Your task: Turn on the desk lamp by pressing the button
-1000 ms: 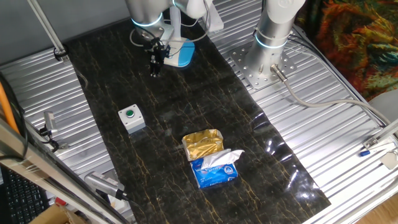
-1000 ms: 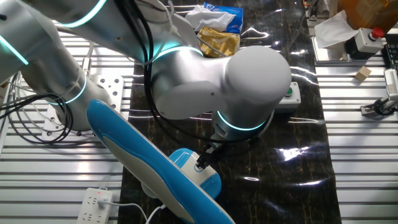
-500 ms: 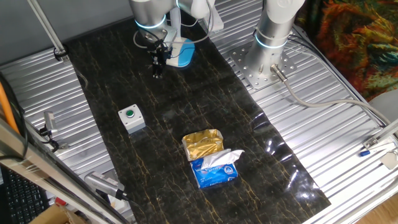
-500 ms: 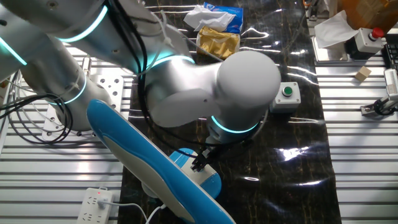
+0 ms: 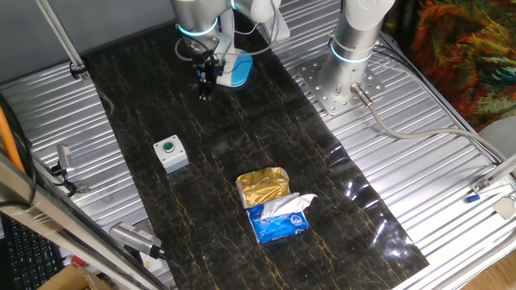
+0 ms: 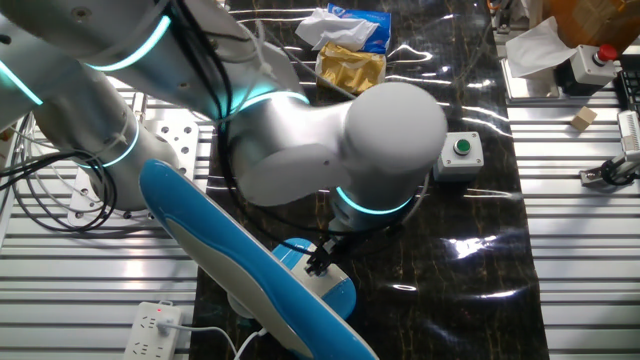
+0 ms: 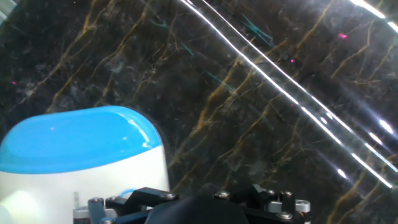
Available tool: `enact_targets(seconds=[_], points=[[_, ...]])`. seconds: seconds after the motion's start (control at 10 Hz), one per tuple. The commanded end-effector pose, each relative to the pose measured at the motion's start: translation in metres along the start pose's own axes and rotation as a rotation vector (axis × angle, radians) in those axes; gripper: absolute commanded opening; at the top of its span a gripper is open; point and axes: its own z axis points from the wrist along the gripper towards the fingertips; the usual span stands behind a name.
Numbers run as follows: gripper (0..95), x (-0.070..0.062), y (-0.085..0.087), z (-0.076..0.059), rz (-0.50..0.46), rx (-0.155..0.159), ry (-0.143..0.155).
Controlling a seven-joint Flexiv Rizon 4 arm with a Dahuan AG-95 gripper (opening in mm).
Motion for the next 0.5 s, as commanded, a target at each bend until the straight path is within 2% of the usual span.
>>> enact_targets(seconds=[0.1,0.5], points=[[95.0,-0.0016,0.0015,-0.0043,0.003,-0.002,-0.004],[95.0,-0.0011,0.0024,-0.0052,0.003,0.007,-0.009]])
